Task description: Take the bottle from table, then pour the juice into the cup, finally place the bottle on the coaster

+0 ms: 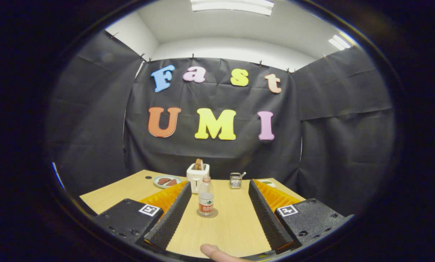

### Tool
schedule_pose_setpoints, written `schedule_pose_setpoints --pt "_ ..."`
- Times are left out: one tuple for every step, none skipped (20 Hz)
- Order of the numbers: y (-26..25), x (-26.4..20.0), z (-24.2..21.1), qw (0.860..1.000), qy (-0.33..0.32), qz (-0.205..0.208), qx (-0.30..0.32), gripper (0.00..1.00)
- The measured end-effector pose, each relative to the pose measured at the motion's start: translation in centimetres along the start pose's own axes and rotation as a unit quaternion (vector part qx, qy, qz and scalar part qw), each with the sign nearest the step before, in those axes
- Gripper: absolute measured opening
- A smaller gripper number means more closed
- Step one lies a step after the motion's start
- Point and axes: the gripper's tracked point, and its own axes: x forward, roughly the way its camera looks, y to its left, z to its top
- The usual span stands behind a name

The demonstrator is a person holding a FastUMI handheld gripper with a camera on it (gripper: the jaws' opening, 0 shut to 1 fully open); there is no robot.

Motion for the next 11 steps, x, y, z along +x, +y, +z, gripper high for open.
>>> schedule_pose_setpoints --pt "0.0 0.0 0.2 1.0 0.007 0.006 -0.008 1.0" --pt "0.2 -0.2 0.5 1.0 0.013 0.01 -0.016 1.0" --pt "-0.1 -0.4 0.9 1.0 0.015 0.007 -0.02 1.0" --pt "-0.5 -0.4 1.5 1.0 0.016 0.001 -0.023 1.0" --pt "-0.6 -0.4 1.9 1.0 0.015 -0.001 -0.021 1.0" --pt "-0.6 -0.5 2.2 1.0 0.017 0.0 -0.016 1.0" --pt "-0.6 -0.6 2.2 1.0 0.023 0.003 -0.01 1.0" --pt "-0.6 -0.7 2.4 1.0 0.027 0.008 -0.001 1.0" --pt "-0.6 -0.7 2.6 0.999 0.029 0.014 0.007 1.0" --pt "-0.7 -0.9 2.9 0.999 0.03 0.016 0.014 1.0" --pt "-0.8 -1.1 3.1 0.999 0.031 0.018 0.021 1.0"
